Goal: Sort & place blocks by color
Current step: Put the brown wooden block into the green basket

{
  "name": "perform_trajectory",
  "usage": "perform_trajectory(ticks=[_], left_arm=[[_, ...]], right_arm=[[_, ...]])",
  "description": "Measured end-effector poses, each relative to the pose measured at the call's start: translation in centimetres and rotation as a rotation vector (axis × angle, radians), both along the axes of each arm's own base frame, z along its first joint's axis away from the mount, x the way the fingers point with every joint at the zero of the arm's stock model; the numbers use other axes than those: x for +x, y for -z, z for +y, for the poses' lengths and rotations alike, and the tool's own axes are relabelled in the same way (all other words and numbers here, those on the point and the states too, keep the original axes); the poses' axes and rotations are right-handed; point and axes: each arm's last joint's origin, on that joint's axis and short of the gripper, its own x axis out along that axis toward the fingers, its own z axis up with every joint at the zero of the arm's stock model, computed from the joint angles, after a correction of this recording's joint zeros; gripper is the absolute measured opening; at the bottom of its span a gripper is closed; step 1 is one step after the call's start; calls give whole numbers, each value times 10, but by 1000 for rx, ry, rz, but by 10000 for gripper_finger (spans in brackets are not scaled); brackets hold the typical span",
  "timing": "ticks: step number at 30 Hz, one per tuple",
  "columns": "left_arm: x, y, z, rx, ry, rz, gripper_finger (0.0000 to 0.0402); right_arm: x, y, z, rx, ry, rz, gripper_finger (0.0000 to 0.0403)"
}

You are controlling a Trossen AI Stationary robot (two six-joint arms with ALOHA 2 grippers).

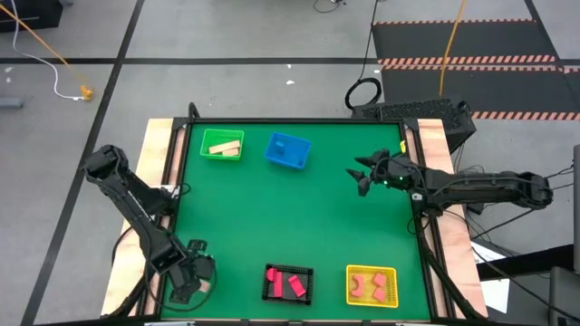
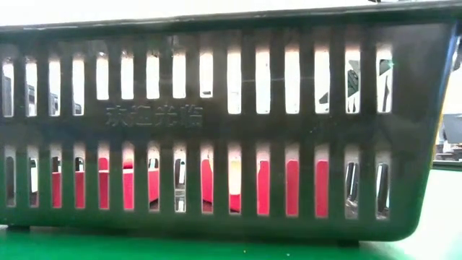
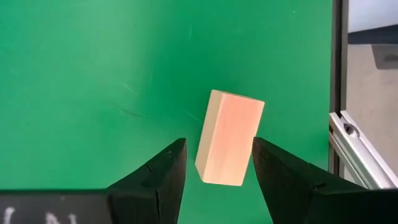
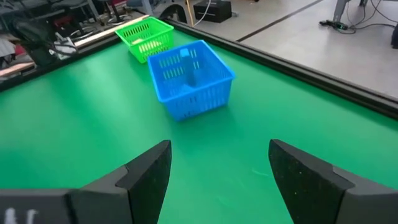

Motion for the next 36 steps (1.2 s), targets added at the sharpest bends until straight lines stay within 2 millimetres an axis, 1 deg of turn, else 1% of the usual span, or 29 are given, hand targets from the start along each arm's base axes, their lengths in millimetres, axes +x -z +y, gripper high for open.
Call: perform_trajectory(ticks=[3,9,14,20,22,26,29,31,36], left_arm=[[2,2,-3,-9,39,-15,184],[3,18,-13,11,167,0,184],[6,26,-15,42,216,2,184],[4,36,-16,89,235,34,184],[4,39,-15,123,206,48,184],[6,41,-11,166,75,50,181],[11,39,-7,158,7,54,155],[16,38,-3,144,-37,53,133],[33,38,10,135,-161,63,132]], right_arm=[[-2,5,0,1,-1,16,258],[-7,19,2,11,-1,58,258],[-11,28,2,15,-2,85,258],[-12,30,3,-4,-12,106,258],[-12,30,3,-8,-14,108,258],[-12,30,3,-9,-15,109,258],[-12,30,3,-9,-15,108,258],[-12,30,3,-9,-15,108,258],[-12,30,3,-4,-16,106,258]])
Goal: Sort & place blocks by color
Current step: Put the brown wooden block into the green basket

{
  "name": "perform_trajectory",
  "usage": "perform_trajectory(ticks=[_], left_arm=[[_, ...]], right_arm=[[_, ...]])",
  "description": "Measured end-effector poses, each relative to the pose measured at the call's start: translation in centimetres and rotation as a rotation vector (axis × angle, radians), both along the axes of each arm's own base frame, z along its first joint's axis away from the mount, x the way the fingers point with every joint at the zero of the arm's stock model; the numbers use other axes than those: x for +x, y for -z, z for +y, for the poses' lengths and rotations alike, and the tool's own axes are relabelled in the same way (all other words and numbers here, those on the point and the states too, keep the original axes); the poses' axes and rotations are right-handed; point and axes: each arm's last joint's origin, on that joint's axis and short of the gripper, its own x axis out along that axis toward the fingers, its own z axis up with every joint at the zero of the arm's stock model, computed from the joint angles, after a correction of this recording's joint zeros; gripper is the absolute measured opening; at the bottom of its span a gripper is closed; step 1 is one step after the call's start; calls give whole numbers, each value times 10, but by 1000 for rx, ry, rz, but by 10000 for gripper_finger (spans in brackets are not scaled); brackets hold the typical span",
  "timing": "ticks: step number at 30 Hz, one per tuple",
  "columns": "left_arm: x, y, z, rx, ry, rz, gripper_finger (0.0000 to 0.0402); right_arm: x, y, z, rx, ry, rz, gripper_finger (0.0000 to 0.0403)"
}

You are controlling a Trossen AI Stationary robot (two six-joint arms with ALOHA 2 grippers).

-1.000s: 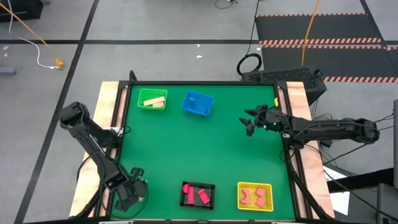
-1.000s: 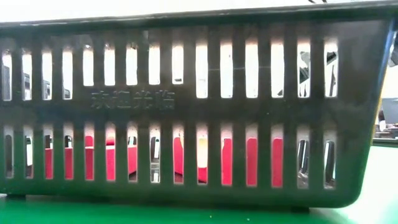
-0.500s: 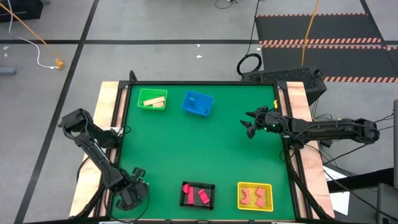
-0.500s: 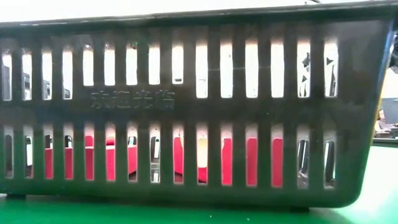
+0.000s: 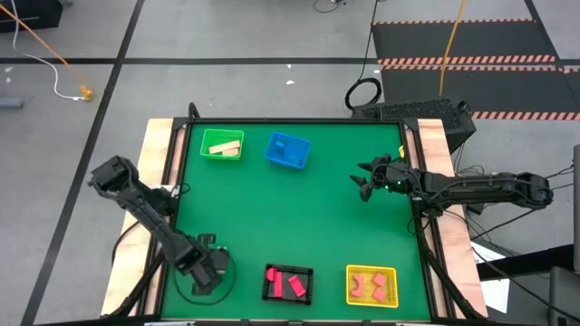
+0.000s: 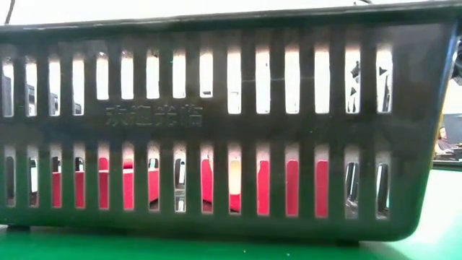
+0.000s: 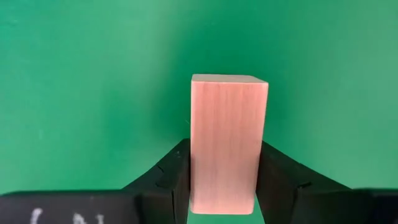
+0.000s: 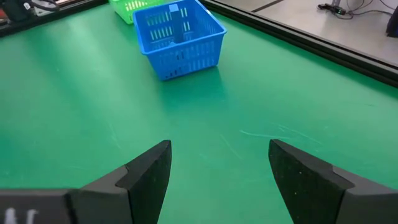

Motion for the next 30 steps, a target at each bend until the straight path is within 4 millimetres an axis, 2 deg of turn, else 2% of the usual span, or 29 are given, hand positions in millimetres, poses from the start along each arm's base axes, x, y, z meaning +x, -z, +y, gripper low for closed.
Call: perform_trajectory(ticks=[5,10,14,19,23,30], left_arm=[[17,-10,20,8,-85,-63,132],[26,-39,47,95,-154,-284,132],[23,-66,75,258,-236,-474,132],[14,-97,118,486,-445,-654,132],[10,-111,148,589,-574,-710,132],[12,-115,202,761,-654,-590,132]], right_arm=[[0,0,0,24,10,-14,258],[0,0,0,19,6,-11,258],[0,0,0,-13,-12,8,258],[0,0,0,-22,-18,13,258],[0,0,0,-22,-18,13,258],[0,-1,0,-26,-20,10,258]])
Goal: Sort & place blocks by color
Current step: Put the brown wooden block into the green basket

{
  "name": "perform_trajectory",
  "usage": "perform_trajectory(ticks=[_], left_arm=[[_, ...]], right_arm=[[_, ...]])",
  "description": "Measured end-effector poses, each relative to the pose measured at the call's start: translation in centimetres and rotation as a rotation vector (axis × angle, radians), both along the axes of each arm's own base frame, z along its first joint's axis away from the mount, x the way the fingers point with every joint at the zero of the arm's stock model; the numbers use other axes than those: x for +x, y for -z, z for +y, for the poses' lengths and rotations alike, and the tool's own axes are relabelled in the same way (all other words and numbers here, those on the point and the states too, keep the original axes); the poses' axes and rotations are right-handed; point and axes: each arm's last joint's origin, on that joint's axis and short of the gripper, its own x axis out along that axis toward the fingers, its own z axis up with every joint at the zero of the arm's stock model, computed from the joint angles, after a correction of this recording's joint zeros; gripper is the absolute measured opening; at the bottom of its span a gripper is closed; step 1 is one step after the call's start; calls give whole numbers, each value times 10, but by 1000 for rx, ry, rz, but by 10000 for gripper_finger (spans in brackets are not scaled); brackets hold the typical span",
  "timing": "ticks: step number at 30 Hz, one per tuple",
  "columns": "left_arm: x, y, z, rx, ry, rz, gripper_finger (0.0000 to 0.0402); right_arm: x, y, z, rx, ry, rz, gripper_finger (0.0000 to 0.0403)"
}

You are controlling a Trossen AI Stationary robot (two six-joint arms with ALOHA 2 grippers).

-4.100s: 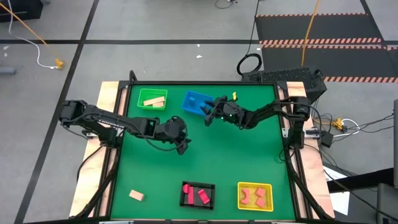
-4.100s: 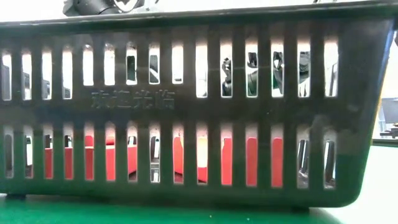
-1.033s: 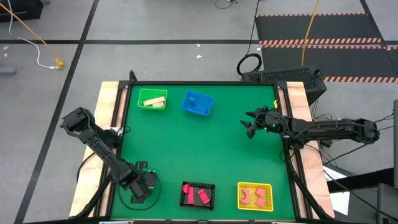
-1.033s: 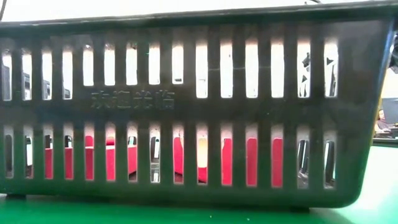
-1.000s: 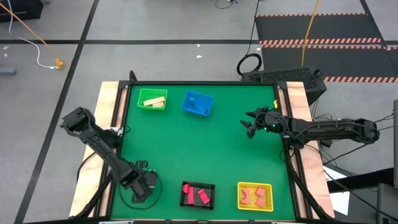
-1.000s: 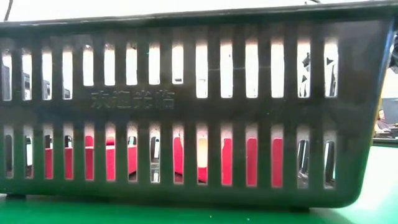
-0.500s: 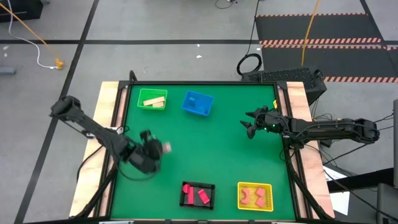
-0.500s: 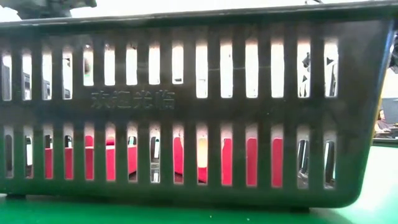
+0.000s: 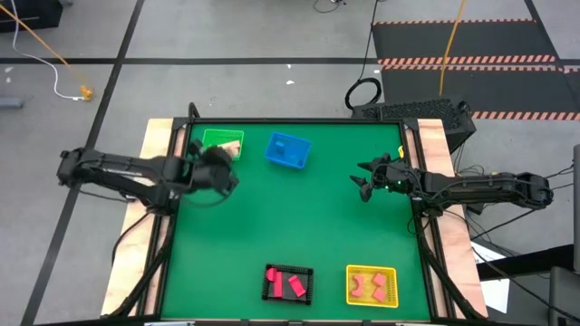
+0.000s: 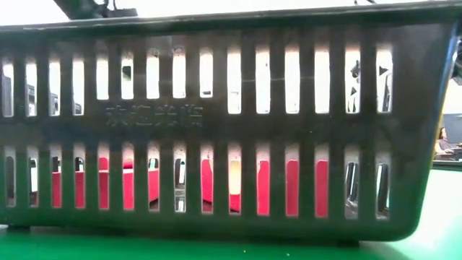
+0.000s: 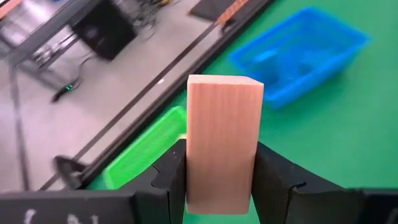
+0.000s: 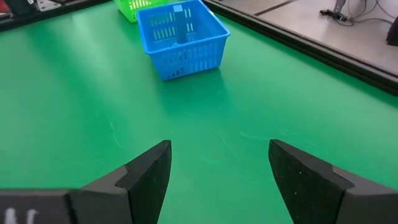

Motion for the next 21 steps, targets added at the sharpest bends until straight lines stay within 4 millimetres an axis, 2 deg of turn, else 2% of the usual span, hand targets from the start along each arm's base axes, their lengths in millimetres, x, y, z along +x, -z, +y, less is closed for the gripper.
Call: perform_trajectory(ticks=[7,13,17,21], left_arm=[[-1,-2,51,-76,-84,12,133],[-3,-2,81,-116,-69,-11,133],[-10,15,97,-153,-82,-27,133],[-20,44,108,-187,-138,-57,133]], right_arm=[[2,-4,0,-30,-10,-28,258],[2,-4,0,-31,-11,-33,258],[2,-4,0,-54,-24,-20,258],[2,-4,0,-68,-31,-12,258]])
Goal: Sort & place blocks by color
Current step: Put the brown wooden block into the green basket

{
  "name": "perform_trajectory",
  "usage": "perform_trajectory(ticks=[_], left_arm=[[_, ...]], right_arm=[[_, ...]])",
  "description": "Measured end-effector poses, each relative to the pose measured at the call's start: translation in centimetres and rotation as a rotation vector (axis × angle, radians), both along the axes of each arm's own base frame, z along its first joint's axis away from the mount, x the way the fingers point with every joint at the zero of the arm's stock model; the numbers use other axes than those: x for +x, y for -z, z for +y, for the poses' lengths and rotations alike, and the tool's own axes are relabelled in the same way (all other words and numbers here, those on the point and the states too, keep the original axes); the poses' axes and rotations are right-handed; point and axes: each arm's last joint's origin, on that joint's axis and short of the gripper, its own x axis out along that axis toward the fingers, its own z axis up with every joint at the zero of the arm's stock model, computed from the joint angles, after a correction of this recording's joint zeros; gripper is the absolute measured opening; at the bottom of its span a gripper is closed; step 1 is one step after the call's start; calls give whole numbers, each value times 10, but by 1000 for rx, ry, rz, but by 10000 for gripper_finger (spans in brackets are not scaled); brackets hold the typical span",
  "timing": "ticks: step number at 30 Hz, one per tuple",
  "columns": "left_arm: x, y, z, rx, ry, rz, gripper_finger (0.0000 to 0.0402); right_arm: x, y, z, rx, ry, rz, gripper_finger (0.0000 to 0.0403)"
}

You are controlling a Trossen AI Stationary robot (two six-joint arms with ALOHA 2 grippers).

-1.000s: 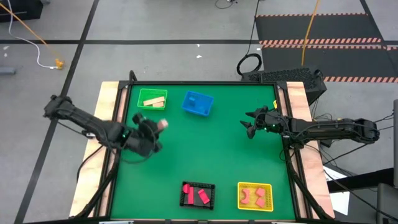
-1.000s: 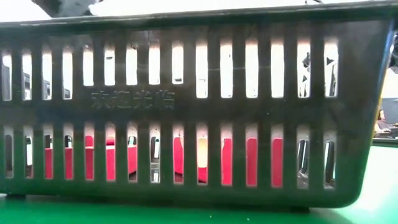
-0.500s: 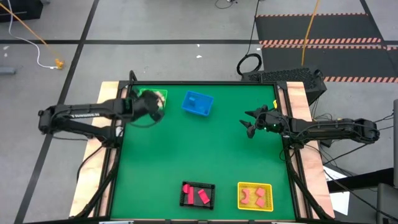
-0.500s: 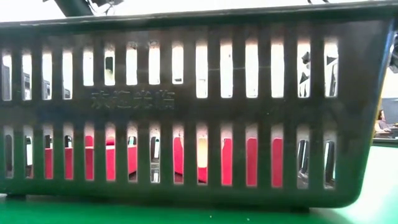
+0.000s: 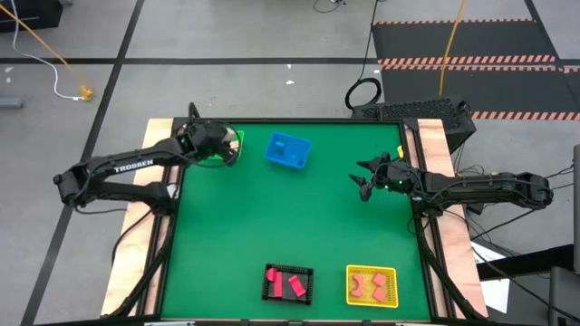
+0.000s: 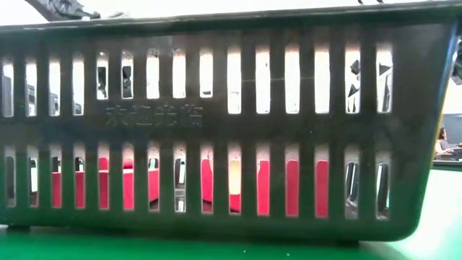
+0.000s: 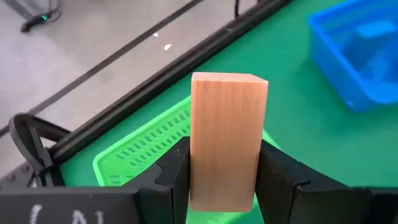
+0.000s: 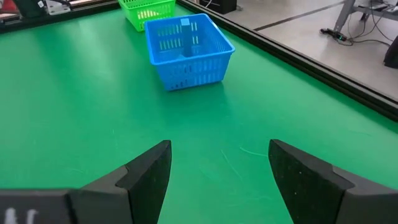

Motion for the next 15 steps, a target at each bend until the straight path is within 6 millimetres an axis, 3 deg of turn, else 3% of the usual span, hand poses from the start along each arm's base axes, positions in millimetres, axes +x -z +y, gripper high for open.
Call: perform_trajectory(ticks=[6,15], left_arm=[[-9,24,10,-33,-31,-130,133],[-25,56,11,-60,-133,-177,134]], right_arm=[[0,0,0,3,1,-2,258],[0,0,0,4,2,-2,258]])
